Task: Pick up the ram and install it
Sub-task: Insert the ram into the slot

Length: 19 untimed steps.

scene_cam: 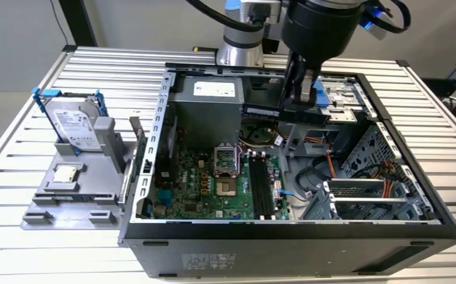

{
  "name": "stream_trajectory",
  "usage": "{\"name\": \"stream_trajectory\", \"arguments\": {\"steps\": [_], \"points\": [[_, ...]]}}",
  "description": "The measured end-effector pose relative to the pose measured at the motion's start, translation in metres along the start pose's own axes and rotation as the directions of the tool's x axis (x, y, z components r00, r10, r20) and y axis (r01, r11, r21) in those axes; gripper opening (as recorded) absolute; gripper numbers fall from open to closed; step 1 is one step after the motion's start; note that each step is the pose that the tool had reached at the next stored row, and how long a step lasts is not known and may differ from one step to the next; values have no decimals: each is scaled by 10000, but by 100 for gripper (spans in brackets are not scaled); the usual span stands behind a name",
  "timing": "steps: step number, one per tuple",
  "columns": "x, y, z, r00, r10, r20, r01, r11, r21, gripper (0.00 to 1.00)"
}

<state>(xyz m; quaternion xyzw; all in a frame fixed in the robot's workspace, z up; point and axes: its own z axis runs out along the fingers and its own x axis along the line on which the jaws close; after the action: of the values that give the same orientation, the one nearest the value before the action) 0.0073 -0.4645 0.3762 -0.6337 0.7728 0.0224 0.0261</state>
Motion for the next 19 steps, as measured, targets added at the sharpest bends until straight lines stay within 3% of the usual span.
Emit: {"name": "stream_trajectory", "arguments": {"steps": [4,9,14,19], "points": [[0,0,0,9988,497,2,-497,9988,35,0],[1,1,1,9945,1049,7,-1049,9945,72,0],[1,2,1,9874,1581,13,-1581,9874,109,0],[1,4,1,9782,2078,20,-2079,9781,143,0]]}}
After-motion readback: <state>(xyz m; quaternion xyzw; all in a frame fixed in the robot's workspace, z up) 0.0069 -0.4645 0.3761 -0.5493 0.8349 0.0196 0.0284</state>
